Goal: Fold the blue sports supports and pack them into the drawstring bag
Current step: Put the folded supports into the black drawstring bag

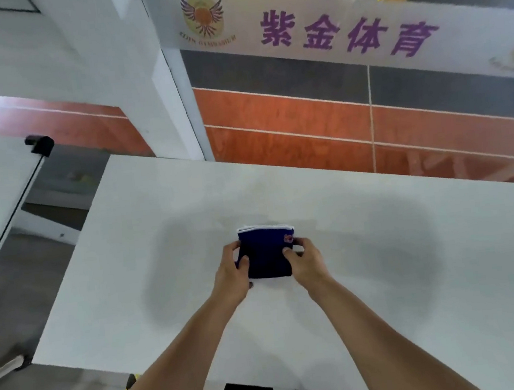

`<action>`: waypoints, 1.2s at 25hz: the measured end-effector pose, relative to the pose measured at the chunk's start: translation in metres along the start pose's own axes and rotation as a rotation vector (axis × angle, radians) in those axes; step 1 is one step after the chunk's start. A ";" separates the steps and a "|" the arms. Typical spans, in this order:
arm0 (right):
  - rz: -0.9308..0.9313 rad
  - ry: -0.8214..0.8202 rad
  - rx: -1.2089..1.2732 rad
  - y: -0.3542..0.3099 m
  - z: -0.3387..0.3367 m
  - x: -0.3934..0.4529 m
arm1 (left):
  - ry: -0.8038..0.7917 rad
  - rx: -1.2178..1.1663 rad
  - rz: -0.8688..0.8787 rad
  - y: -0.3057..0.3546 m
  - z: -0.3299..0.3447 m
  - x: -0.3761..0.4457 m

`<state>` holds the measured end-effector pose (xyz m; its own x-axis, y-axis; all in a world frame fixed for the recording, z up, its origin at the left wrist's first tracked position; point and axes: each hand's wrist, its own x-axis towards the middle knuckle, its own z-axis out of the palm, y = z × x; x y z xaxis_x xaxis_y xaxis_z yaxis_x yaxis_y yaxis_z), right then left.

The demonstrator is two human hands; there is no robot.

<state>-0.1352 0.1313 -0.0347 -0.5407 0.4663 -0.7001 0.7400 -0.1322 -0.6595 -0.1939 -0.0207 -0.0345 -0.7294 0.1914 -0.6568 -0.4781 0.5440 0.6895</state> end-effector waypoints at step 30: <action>-0.143 0.647 0.658 0.263 -0.504 -0.232 | -0.570 0.185 0.445 0.073 0.483 -0.316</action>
<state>0.3863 0.4288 0.0922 -0.1345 0.8867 -0.4423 0.2012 -0.4126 -0.8884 0.2383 0.3532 0.0761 -0.4443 0.7921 -0.4186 -0.0697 0.4353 0.8976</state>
